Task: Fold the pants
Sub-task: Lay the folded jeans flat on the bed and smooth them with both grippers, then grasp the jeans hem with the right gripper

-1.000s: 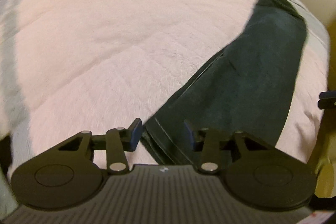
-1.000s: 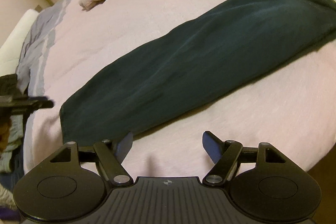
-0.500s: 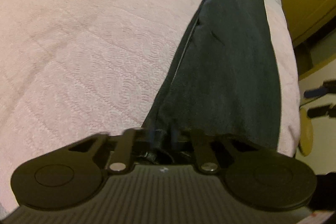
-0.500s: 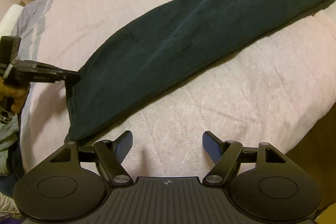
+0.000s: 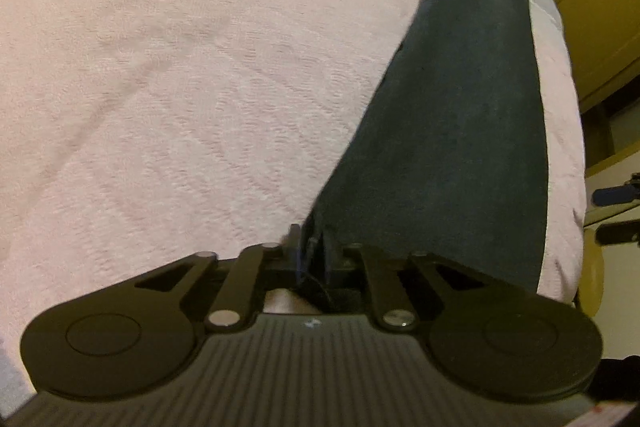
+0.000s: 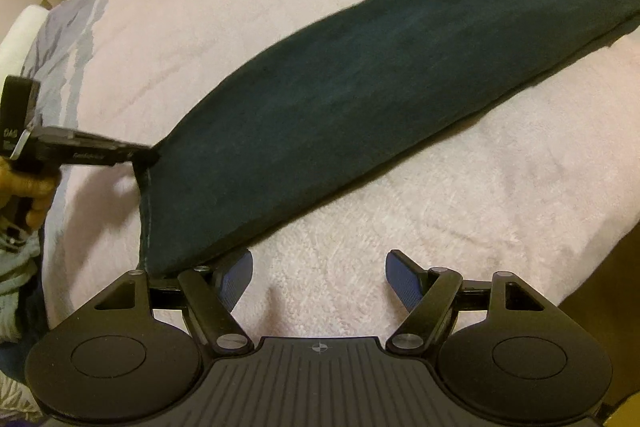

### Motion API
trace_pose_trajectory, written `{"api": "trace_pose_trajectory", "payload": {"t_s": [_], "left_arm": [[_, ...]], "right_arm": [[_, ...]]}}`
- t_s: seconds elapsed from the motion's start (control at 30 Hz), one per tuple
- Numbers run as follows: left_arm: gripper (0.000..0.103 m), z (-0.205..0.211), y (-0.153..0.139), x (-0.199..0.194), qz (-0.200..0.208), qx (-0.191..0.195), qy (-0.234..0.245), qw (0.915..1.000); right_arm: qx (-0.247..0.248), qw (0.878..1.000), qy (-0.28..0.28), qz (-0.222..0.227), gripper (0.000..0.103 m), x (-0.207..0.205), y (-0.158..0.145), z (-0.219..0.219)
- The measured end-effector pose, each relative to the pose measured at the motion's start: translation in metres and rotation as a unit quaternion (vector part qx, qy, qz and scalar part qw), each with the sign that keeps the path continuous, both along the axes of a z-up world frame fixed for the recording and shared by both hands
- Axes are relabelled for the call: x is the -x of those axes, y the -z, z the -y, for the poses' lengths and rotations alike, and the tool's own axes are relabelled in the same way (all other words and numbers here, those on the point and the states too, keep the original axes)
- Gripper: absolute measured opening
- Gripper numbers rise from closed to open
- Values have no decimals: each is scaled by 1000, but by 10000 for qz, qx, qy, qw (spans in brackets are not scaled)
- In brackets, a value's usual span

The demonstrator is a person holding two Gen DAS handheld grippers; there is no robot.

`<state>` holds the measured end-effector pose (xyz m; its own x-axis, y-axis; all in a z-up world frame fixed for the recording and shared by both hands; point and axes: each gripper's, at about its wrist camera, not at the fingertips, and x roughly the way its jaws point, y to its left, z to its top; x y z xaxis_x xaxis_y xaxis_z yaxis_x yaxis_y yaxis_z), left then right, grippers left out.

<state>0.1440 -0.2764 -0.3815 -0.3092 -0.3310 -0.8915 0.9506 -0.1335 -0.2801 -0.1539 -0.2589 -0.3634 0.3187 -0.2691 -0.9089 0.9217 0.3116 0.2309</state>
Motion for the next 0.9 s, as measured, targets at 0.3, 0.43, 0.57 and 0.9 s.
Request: {"api": "trace_pose_trajectory", "payload": {"t_s": [0.3, 0.43, 0.57, 0.9], "left_arm": [[12, -41, -70, 6, 550, 179, 166, 9982], [12, -46, -101, 32, 675, 425, 461, 9957], [14, -45, -118, 54, 688, 559, 667, 9938], [14, -48, -129, 71, 769, 752, 958, 9896]], "right_arm": [[413, 9947, 702, -631, 71, 17, -47, 5], [444, 9912, 955, -797, 71, 21, -67, 3], [232, 9925, 931, -764, 71, 17, -79, -5], [142, 9959, 758, -477, 71, 2, -87, -21]]}}
